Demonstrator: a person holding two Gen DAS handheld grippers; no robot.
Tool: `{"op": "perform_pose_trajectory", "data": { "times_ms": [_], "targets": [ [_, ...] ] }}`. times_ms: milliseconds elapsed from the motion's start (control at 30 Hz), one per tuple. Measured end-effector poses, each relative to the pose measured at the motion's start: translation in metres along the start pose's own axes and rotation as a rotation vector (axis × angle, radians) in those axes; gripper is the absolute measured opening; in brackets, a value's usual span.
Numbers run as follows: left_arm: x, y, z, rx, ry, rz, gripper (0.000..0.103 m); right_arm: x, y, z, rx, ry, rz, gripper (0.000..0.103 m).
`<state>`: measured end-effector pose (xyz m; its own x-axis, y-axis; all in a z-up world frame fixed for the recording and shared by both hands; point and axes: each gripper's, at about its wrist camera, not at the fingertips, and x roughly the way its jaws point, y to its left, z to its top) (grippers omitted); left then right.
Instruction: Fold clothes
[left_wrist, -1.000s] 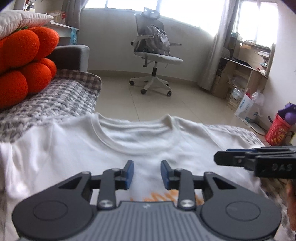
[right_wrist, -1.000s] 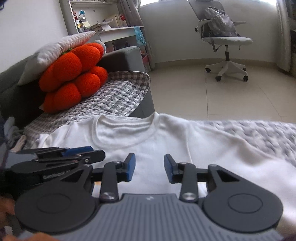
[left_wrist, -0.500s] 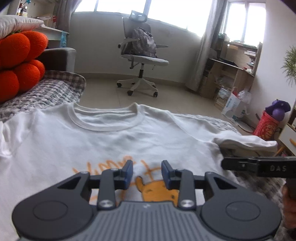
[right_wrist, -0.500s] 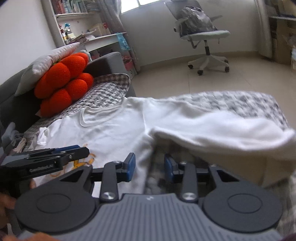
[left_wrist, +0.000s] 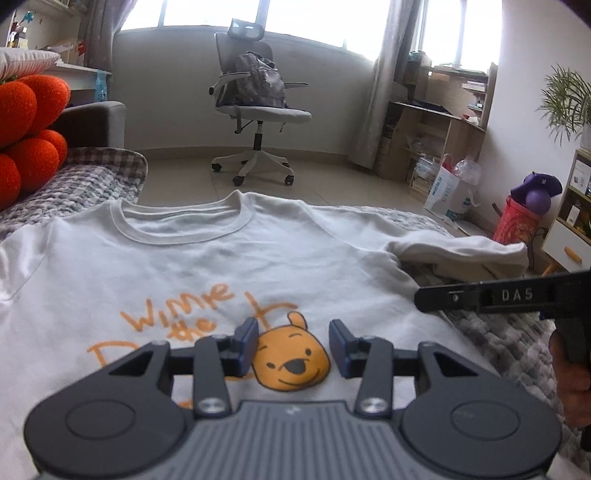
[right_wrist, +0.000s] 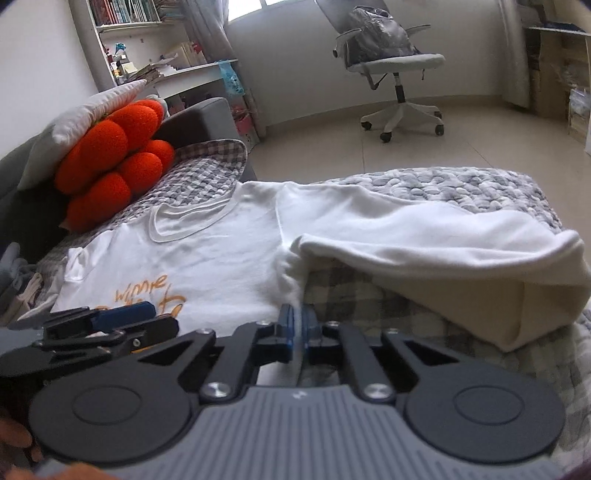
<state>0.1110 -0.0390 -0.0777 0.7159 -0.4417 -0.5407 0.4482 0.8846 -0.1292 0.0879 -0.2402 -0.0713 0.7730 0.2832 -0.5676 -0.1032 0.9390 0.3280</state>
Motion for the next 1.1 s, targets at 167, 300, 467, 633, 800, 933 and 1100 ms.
{"op": "perform_pose_trajectory", "data": {
  "times_ms": [167, 300, 467, 633, 800, 933, 1100],
  "targets": [
    [-0.015, -0.009, -0.011, 0.024, 0.001, -0.033, 0.044, -0.018, -0.003, -0.011, 0.043, 0.022, 0.052, 0.027],
    [-0.026, -0.017, -0.021, 0.05, 0.011, -0.077, 0.044, -0.037, -0.001, -0.027, 0.064, 0.043, 0.082, 0.027],
    [-0.041, -0.031, -0.035, 0.109, 0.024, -0.12, 0.044, -0.063, -0.005, -0.05, 0.139, 0.068, 0.145, 0.026],
    [-0.054, -0.04, -0.046, 0.16, 0.02, -0.126, 0.048, -0.077, 0.0, -0.063, 0.144, 0.065, 0.128, 0.009],
    [-0.064, -0.042, -0.051, 0.179, 0.031, -0.125, 0.048, -0.081, 0.001, -0.067, 0.139, 0.017, 0.043, 0.008],
    [-0.074, -0.044, -0.057, 0.2, 0.043, -0.13, 0.048, -0.087, 0.001, -0.07, 0.176, 0.031, 0.073, 0.019],
    [-0.084, -0.046, -0.064, 0.208, 0.053, -0.139, 0.048, -0.104, 0.0, -0.084, 0.221, 0.075, 0.125, 0.02]
  ]
}}
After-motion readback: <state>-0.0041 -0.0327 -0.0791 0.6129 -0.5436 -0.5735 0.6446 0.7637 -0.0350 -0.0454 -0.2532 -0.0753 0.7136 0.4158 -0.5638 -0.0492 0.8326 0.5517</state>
